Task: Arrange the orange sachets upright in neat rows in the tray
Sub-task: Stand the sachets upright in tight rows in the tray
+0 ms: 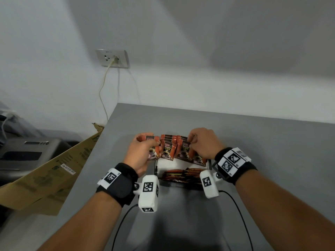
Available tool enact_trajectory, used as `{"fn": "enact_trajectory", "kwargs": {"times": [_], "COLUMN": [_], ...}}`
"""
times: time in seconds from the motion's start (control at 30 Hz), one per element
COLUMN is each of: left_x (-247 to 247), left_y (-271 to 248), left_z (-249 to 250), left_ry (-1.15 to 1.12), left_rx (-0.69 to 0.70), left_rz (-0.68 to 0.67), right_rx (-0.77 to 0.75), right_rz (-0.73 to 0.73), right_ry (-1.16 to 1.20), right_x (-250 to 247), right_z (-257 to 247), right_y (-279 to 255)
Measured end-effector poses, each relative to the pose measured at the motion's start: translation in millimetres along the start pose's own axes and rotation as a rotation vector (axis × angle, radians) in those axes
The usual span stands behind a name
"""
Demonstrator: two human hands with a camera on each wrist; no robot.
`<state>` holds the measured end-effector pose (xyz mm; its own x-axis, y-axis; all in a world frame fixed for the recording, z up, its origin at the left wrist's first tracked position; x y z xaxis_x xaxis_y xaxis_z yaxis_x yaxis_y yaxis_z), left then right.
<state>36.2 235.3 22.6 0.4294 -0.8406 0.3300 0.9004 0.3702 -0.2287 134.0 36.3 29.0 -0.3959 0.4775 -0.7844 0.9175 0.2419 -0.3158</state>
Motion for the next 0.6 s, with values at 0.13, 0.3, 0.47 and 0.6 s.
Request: {"fn": "enact_trajectory", "kwargs": {"times": [0.13,0.3,0.47,0.6], "left_x": [-2,-3,1,3], "left_y": [-4,-5,-5,-6], "left_z": [-2,-4,-5,-7], "left_ry": [0.022,0.066,0.088,0.078], "left_rx": [-0.010,-0.012,-0.013,-0.024], "left_rz": [-0.024,-0.048,-0.085,-0.097], "right_rx": [0.004,-0.003,-0.007,-0.018], "right_rz": [-0.003,0.027,0.035,0.043], "right_ry": [-0.105,-0.167,-0.184,-0.184], "right_x": [16,22,22,22], "right_z": [1,5,8,9], "right_y": [10,16,19,19]}}
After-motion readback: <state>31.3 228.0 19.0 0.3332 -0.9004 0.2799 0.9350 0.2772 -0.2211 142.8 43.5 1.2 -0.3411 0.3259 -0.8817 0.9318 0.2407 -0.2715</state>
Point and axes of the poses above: each hand's wrist, its own y-axis towards the middle knuckle, its own x-axis out of the palm, z = x × y, the point moved 3 cm from there along y, towards the middle knuckle, and after that the axes turned 11 degrees about x, right-handed, at the moved point
